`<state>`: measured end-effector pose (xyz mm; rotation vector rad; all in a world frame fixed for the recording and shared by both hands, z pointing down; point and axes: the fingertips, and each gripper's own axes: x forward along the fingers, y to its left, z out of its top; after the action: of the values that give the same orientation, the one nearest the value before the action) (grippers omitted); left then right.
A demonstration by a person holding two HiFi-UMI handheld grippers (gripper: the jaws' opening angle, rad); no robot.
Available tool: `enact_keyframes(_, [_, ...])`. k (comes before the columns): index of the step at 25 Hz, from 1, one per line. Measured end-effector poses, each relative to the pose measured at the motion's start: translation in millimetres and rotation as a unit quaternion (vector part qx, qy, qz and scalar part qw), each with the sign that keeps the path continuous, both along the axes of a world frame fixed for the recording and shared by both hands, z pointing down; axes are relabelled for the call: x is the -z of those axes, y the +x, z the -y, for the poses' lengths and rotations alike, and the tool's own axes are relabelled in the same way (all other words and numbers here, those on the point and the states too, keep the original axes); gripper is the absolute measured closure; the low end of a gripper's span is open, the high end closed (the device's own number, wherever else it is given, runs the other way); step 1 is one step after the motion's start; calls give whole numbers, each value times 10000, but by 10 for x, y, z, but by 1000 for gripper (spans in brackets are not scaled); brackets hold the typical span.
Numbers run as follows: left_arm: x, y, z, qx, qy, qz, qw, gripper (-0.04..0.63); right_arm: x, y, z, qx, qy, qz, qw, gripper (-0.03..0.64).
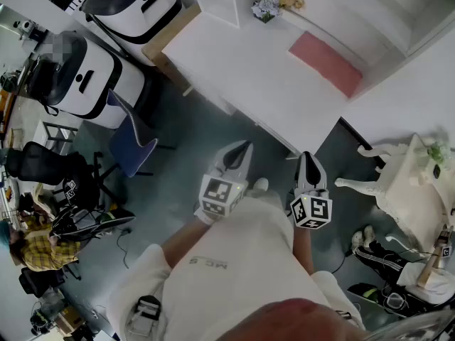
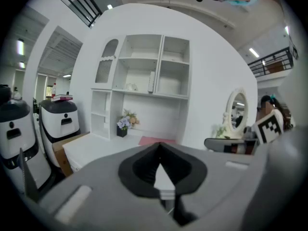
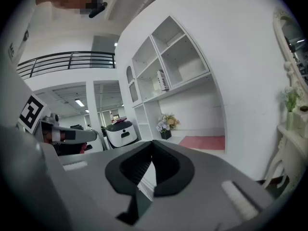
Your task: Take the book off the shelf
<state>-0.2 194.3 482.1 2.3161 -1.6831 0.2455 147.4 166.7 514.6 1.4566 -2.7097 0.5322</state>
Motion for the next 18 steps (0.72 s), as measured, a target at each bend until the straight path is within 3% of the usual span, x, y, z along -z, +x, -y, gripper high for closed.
enact_keyframes(18, [-54, 225, 341, -62, -18, -99, 9999, 595, -24, 169, 249, -13, 96, -4, 10000, 628])
